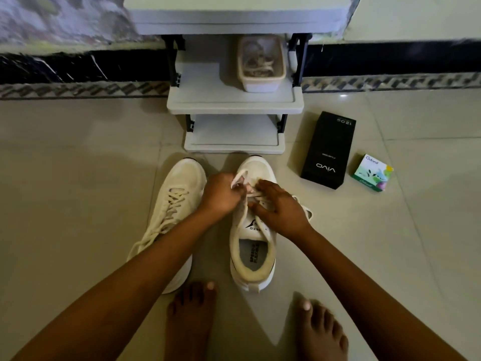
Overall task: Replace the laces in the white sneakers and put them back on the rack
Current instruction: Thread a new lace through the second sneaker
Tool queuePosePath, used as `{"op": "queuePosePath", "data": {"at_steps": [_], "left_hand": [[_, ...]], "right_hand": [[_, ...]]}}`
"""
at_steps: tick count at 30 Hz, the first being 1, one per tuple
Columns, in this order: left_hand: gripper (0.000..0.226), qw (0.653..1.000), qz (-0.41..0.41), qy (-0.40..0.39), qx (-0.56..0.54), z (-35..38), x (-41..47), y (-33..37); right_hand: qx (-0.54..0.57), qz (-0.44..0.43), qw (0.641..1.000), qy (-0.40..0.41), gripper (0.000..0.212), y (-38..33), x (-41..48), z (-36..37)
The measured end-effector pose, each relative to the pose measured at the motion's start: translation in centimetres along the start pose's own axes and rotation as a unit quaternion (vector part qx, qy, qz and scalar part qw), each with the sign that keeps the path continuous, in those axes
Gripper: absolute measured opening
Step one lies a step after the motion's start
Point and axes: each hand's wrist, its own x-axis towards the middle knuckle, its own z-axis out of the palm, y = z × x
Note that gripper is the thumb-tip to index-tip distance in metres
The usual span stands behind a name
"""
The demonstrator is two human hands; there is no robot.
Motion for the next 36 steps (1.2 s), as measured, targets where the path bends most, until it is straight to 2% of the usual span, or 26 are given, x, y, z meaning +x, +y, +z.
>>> {"op": "queuePosePath", "data": {"at_steps": [1, 3, 4, 6, 8, 11, 14, 16, 18, 20, 22, 24, 26, 28, 31, 33, 36], "left_hand": [[0.020, 0.997, -0.018, -0.008, -0.074, -0.7, -0.2, 0.4], [0.008, 0.968, -0.028, -0.021, -0.248, -2.6, -0.8, 1.5], [0.006, 0.953, -0.015, -0.009, -0.303, -3.5, -0.8, 2.0], [0.008, 0.940, 0.011, 0.025, -0.341, -4.7, -0.3, 2.4], [0.020, 0.953, 0.011, 0.022, -0.302, -4.8, 0.2, 1.9], [0.040, 0.989, -0.031, -0.060, -0.130, -2.5, 0.0, -0.2], [0.022, 0.999, 0.001, -0.032, 0.008, -0.6, -0.4, -1.2], [0.017, 0.999, 0.006, -0.017, 0.042, -0.7, -0.2, -1.1], [0.014, 0.998, 0.009, -0.044, 0.040, -1.3, 0.0, -0.4], [0.007, 0.993, -0.018, -0.069, -0.089, -2.4, -0.2, 0.7], [0.016, 0.959, -0.035, -0.072, -0.273, -4.1, -0.5, 2.1], [0.018, 0.943, -0.013, -0.040, -0.331, -5.4, 0.0, 2.4], [0.012, 0.958, 0.005, -0.023, -0.284, -5.6, 0.3, 2.0], [0.008, 0.975, 0.013, -0.054, -0.215, -4.6, 0.2, 1.2], [0.033, 0.993, 0.020, -0.102, -0.051, -2.1, 0.4, -0.5], [0.027, 0.996, 0.033, -0.072, 0.037, -1.0, 0.5, -1.0], [0.018, 0.996, 0.040, -0.047, 0.068, -0.5, 0.3, -0.7]], "right_hand": [[-0.001, -0.001, 1.000, -0.002, 0.060, 0.0, 0.0, 0.0], [0.000, 0.004, 1.000, -0.007, 0.061, 0.1, 0.0, 0.0], [0.003, 0.007, 1.000, -0.009, 0.061, 0.1, 0.0, 0.0], [0.010, 0.011, 1.000, -0.008, 0.061, 0.0, 0.0, 0.2], [0.011, 0.010, 1.000, -0.008, 0.061, -0.1, -0.1, 0.1], [0.017, 0.008, 1.000, -0.010, 0.062, 0.0, 0.0, -0.1], [0.012, 0.011, 1.000, -0.008, 0.063, 0.0, 0.2, 0.0], [0.012, 0.016, 1.000, -0.008, 0.064, 0.0, 0.2, 0.2], [0.005, 0.013, 1.000, -0.005, 0.065, 0.1, 0.2, 0.3], [-0.014, 0.004, 1.000, 0.003, 0.066, 0.2, 0.1, 0.4], [-0.023, -0.001, 1.000, 0.007, 0.066, 0.3, 0.1, 0.4], [-0.025, 0.001, 1.000, 0.007, 0.066, 0.3, 0.1, 0.5], [-0.019, 0.006, 1.000, 0.006, 0.065, 0.2, 0.1, 0.6], [-0.019, 0.003, 1.000, 0.005, 0.065, 0.1, 0.1, 0.5], [-0.018, 0.000, 1.000, 0.005, 0.064, 0.1, 0.2, 0.5], [-0.011, 0.001, 1.000, 0.006, 0.064, 0.0, 0.1, 0.5], [-0.020, 0.002, 1.000, 0.003, 0.064, 0.0, 0.0, 0.5]]}}
